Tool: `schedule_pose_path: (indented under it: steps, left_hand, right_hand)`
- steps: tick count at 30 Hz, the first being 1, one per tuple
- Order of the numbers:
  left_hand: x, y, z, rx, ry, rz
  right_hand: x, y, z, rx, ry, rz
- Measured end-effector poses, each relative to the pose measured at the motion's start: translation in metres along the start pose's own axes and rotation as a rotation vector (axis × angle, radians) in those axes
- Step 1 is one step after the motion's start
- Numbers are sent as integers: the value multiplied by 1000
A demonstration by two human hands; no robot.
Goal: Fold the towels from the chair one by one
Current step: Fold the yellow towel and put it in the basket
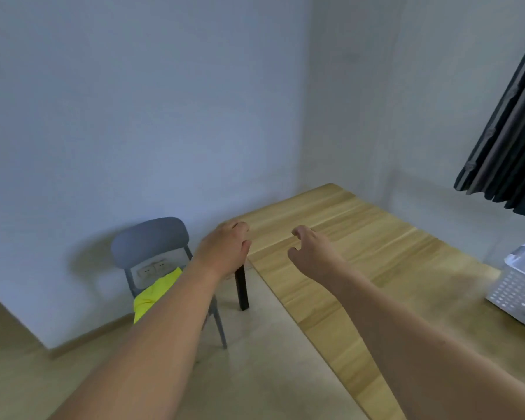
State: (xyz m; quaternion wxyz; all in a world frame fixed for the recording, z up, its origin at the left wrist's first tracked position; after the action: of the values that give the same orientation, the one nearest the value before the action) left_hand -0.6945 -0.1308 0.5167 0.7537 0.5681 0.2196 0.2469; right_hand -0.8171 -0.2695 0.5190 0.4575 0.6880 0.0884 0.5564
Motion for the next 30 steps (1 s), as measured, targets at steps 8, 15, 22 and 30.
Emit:
schedule_pose_path:
  steps: [8, 15, 22, 30]
  left_hand:
    - [210, -10, 10, 0, 91, -47]
    - [313, -35, 49, 86, 86, -73]
    - [402, -74, 79, 172, 68, -54]
    - [520, -120, 142, 254, 7, -100]
  right_hand:
    - [117, -131, 73, 35, -28, 30]
    - [147, -191, 138, 27, -160, 8]
    - [172, -276, 212, 130, -189, 61]
    - [211, -355, 284, 94, -330, 95]
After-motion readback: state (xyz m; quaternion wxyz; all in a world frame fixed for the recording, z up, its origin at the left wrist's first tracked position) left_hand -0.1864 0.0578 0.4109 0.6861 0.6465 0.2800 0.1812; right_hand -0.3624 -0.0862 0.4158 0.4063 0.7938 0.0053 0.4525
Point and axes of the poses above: each hand's wrist, its own z-axis towards the middle knuckle, its own y-axis out of the back of the hand, x = y × z, the point moved 3 cm from there along z, towards the middle knuckle, and after that the axes turned 9 degrees about z, right-handed, at the moved point
